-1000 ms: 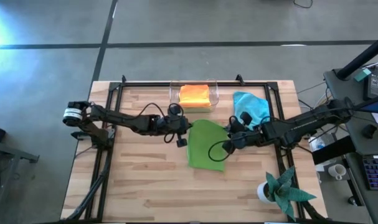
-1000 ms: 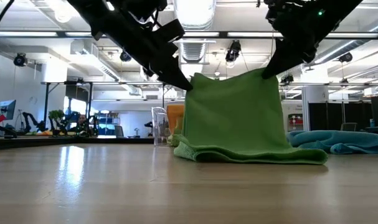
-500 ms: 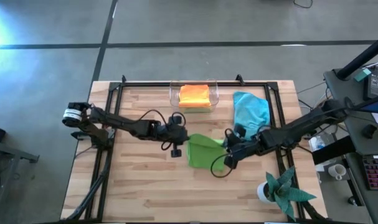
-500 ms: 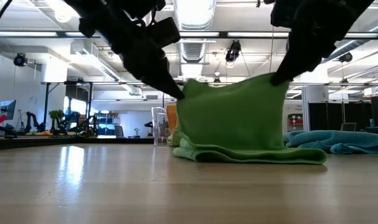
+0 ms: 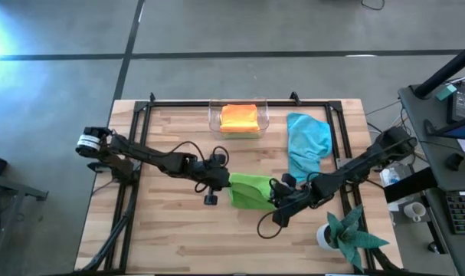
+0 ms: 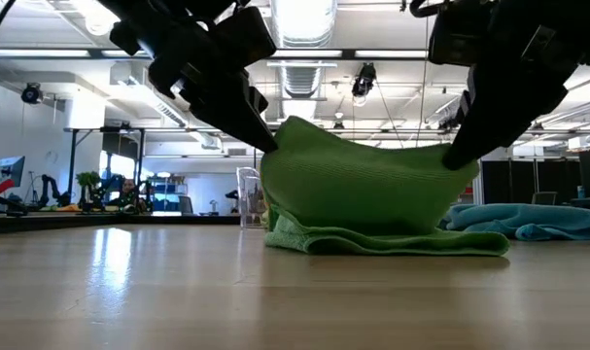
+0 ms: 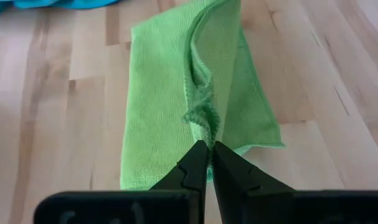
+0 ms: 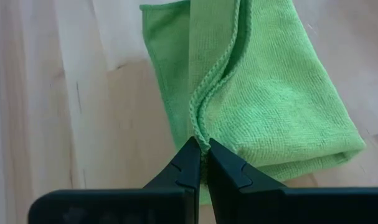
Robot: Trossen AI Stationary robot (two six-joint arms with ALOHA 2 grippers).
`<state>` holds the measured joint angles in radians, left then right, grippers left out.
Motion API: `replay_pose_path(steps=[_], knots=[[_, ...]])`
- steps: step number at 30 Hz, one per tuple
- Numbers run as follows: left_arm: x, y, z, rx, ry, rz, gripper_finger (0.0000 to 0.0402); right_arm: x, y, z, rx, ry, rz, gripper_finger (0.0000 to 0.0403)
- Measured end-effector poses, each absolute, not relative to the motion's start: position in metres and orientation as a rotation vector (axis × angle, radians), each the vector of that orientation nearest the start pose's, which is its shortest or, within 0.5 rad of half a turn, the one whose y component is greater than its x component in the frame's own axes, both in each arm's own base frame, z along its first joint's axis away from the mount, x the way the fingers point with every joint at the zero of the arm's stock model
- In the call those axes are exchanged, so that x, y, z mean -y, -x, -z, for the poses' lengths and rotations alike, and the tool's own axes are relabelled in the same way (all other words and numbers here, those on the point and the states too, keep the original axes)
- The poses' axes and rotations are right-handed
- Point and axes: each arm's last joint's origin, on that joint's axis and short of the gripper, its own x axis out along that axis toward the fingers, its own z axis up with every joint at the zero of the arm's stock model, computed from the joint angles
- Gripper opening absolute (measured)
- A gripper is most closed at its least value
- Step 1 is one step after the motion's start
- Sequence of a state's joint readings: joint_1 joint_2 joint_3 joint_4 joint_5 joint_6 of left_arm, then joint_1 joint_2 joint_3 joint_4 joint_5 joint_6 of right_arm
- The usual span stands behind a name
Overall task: Fold microfiber towels
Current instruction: Fold the green microfiber towel
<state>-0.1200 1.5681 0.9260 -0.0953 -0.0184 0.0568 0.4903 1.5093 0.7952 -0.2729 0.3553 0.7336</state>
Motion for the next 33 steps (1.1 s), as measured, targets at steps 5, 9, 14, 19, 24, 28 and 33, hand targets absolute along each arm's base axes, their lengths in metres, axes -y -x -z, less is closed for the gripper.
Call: replay_pose_path(steps=[5, 9, 14, 19, 24, 28, 33], knots=[[0.038, -0.321, -0.204, -0.736, -0.102, 0.13, 0.0006, -0.123, -0.252, -0.173, -0.883, -0.277, 0.207, 0.0015], [0.039, -0.32, -0.204, -0.737, -0.101, 0.132, 0.0014, -0.123, -0.252, -0.173, -0.885, -0.275, 0.208, 0.0015], [0.039, -0.32, -0.203, -0.738, -0.101, 0.133, 0.0055, -0.123, -0.252, -0.171, -0.891, -0.272, 0.21, 0.0015], [0.039, -0.32, -0.203, -0.738, -0.098, 0.133, 0.0107, -0.124, -0.253, -0.168, -0.897, -0.269, 0.211, 0.0017], [0.039, -0.32, -0.203, -0.742, -0.025, 0.105, 0.0142, -0.125, -0.254, -0.168, -0.902, -0.282, 0.192, 0.0041], [0.039, -0.32, -0.203, -0.742, -0.025, 0.105, 0.015, -0.125, -0.254, -0.168, -0.9, -0.272, 0.185, 0.0066], [0.037, -0.321, -0.202, -0.744, -0.031, 0.085, 0.015, -0.131, -0.255, -0.161, -0.932, -0.17, 0.109, 0.0095]])
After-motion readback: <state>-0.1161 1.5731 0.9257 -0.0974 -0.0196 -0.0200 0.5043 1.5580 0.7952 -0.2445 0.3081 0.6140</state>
